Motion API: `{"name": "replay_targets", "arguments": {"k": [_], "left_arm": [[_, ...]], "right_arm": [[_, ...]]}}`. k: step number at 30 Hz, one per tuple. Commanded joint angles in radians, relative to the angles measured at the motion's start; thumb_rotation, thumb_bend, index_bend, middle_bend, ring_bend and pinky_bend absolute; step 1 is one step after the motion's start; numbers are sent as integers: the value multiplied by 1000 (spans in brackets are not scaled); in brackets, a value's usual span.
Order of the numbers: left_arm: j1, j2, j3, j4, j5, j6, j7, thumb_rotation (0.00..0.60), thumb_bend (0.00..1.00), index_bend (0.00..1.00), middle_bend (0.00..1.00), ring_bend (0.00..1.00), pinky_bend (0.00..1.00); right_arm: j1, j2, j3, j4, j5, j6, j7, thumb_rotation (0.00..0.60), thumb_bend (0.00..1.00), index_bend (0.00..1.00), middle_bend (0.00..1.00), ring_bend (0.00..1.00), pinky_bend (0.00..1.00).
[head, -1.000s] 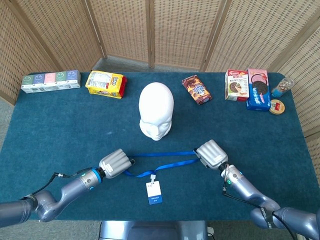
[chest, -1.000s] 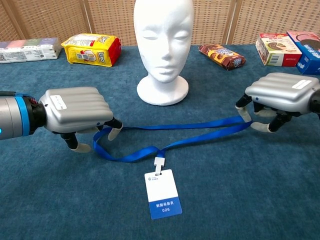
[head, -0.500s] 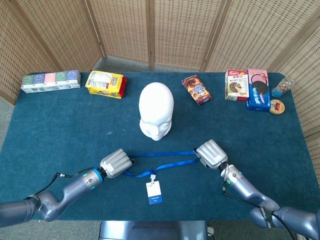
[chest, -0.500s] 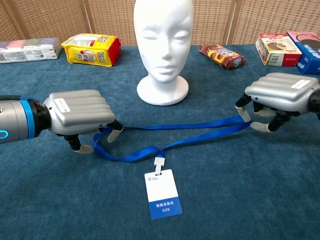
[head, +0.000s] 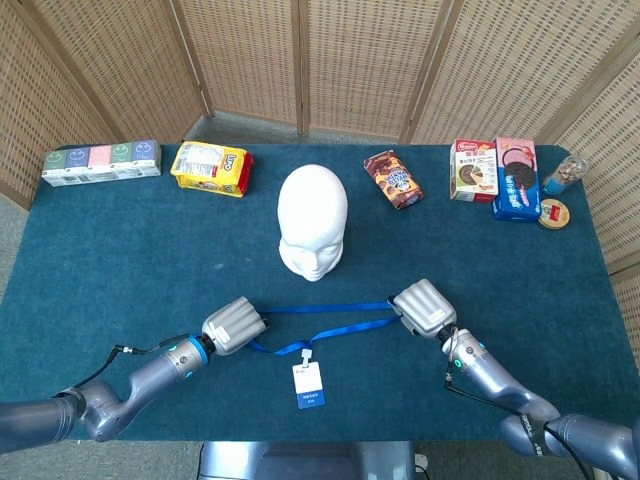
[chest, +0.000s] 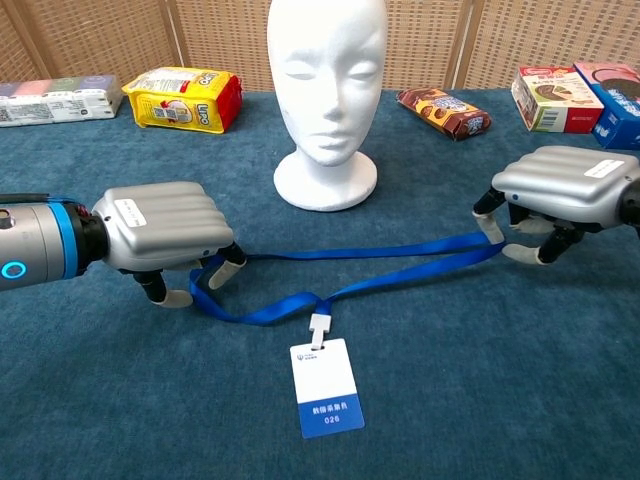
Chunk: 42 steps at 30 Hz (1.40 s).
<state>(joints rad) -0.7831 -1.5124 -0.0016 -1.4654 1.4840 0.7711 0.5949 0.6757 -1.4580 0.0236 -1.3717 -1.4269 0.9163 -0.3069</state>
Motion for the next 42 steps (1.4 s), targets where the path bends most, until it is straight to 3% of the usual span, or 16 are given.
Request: {"name": "replay_targets", "arguments": {"k": [1, 14, 27, 42], "left_arm": [[-3, 3, 2, -3, -6, -4, 3, 600, 286, 520, 916, 926, 767], [-13, 2, 11, -4, -46, -15, 24, 600, 338, 529, 927, 932, 768], [-21, 4, 15, -14, -68, -8, 26, 600, 370, 612, 973, 968, 779], [-1, 28, 12, -40, -84, 39, -37, 600, 382, 634, 991, 979, 789]], "right_arm": [[-1, -1, 0, 1, 1, -1, 2, 599, 500, 614, 985, 1000, 1000], [-1, -1, 2, 2, 3, -3, 3, 600, 501, 624, 988, 1000, 1000], [-4, 4, 2, -3, 7, -4, 0, 600, 501, 637, 992, 1000, 1000], [-7, 11, 9, -31, 5, 7, 16, 600, 501, 665, 1000, 1000, 1000]]}}
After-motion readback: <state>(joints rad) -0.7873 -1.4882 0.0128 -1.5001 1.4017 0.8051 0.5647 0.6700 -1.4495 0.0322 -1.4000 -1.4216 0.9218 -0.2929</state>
